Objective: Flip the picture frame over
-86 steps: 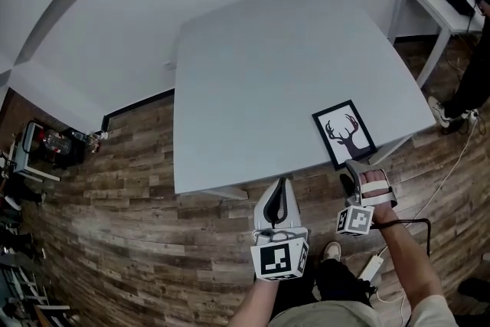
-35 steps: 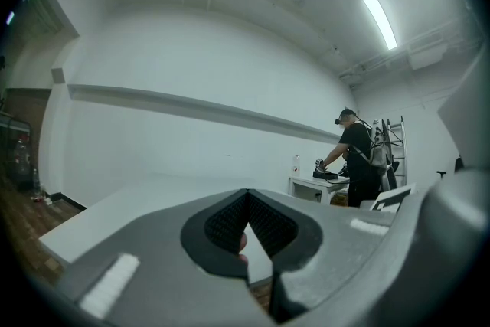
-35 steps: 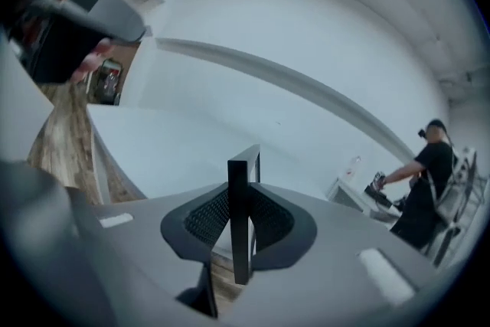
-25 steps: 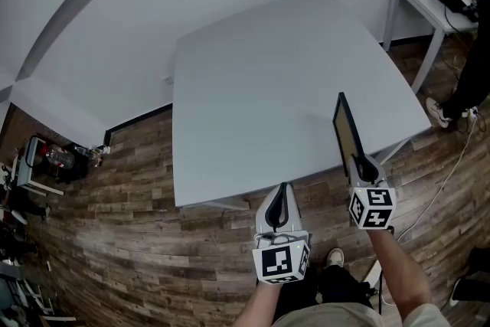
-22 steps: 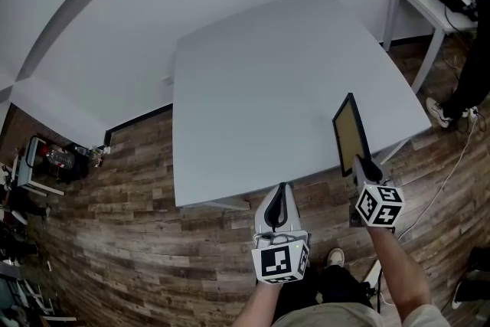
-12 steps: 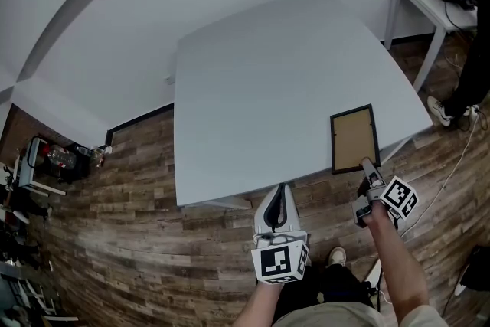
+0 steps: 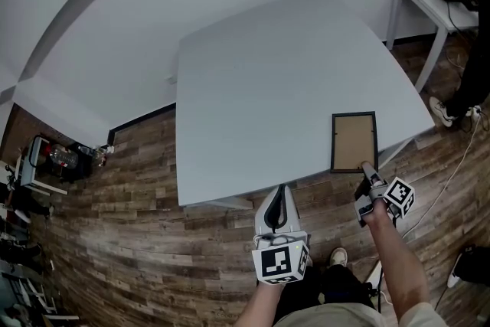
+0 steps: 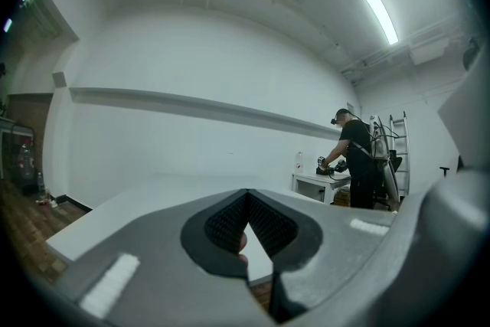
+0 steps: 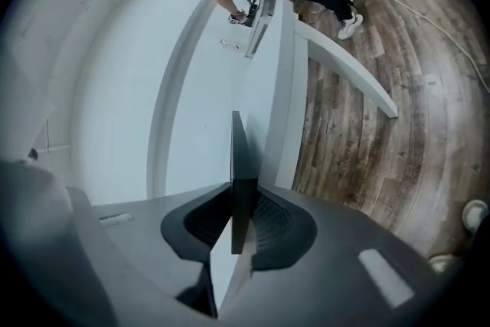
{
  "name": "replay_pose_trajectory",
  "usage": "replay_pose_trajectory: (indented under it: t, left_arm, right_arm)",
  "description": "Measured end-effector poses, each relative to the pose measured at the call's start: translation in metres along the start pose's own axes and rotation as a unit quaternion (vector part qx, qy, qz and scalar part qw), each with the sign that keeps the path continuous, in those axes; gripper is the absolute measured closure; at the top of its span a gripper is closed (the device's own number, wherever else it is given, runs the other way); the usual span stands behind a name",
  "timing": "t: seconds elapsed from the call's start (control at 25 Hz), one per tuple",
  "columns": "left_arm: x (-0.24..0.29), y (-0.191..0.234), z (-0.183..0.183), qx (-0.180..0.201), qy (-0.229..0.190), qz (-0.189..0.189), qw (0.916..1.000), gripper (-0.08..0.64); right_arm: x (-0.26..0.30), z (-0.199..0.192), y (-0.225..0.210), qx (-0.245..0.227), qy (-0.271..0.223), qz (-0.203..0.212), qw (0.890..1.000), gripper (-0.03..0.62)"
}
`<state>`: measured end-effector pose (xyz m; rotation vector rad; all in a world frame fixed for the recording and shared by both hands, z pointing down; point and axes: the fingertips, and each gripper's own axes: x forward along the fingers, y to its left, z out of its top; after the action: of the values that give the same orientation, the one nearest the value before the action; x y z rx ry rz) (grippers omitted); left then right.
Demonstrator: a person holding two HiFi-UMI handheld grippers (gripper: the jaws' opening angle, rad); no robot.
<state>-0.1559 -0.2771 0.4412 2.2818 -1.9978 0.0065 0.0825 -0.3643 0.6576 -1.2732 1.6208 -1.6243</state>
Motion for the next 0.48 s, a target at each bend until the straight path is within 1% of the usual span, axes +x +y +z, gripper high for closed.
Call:
replay_pose_trajectory:
  t: [0.16, 0.24, 0.48]
  left_arm:
    - [0.000, -0.002, 0.000, 0.002, 0.002, -0.002, 1.0000, 0.560]
    - [0.000, -0.002, 0.000, 0.003, 0.002, -0.002, 1.0000, 0.560]
    - [0.001, -0.002, -0.001, 0.002, 0.003, -0.001, 1.0000, 0.560]
  right_arm:
    - [0.004, 0.000, -0.013, 0.043, -0.010, 0.008, 0.999, 0.497]
    - [0.004, -0.002, -0.019, 0.058, -0.012, -0.003, 0.998, 0.495]
    - [0.007, -0.002, -0.024, 0.076, -0.010, 0.007, 0.997, 0.495]
